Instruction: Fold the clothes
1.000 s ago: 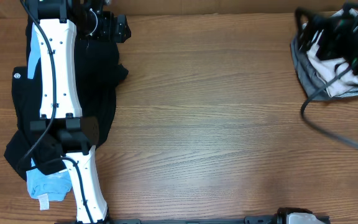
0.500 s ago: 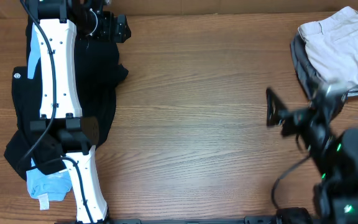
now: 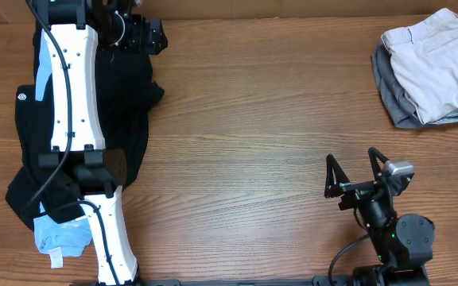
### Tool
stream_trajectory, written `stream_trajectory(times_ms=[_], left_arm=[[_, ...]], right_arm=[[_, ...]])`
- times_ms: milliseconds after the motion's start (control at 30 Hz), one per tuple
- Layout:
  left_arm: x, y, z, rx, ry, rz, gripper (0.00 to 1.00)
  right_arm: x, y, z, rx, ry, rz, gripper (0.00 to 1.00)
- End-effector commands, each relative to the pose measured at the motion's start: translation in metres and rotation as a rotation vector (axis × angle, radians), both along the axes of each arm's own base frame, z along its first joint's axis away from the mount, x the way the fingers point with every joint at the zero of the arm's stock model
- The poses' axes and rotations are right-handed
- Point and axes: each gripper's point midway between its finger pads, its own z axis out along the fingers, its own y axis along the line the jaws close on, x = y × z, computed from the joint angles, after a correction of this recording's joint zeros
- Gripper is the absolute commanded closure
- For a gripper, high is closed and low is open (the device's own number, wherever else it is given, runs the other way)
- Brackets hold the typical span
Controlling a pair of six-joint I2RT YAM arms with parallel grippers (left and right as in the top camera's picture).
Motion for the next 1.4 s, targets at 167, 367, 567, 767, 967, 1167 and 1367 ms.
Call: stream_trajectory(times_ms=[167, 367, 567, 767, 967, 1167, 1367], left_arm=[[0.000, -0.003, 0.008, 0.007, -0.025, -0.008, 0.00], [0.000, -0.003, 0.008, 0.007, -0.025, -0.008, 0.00], [0.000, -0.003, 0.008, 0.007, -0.024, -0.008, 0.00], [0.000, -0.003, 0.008, 0.007, -0.024, -0.008, 0.00], [0.000, -0.003, 0.008, 0.007, -0.024, -0.008, 0.00], [0.000, -0.003, 0.008, 0.007, -0.024, -0.008, 0.00], [0.000, -0.003, 0.008, 0.007, -0.024, -0.008, 0.00]], right_arm=[[-0.001, -0.002, -0.019, 0.039, -0.078, -0.014, 0.00], [-0.002, -0.006, -0.030, 0.067, -0.081, -0.039, 0.00], [-0.003, -0.015, -0.037, 0.060, -0.081, -0.087, 0.00], [-0.003, -0.018, -0.048, 0.033, -0.042, -0.108, 0.00], [-0.003, -0.018, -0.048, 0.010, -0.048, -0.106, 0.00], [-0.003, -0.018, -0.048, 0.010, -0.048, -0.107, 0.00], [-0.003, -0.018, -0.048, 0.010, -0.048, -0.107, 0.00]])
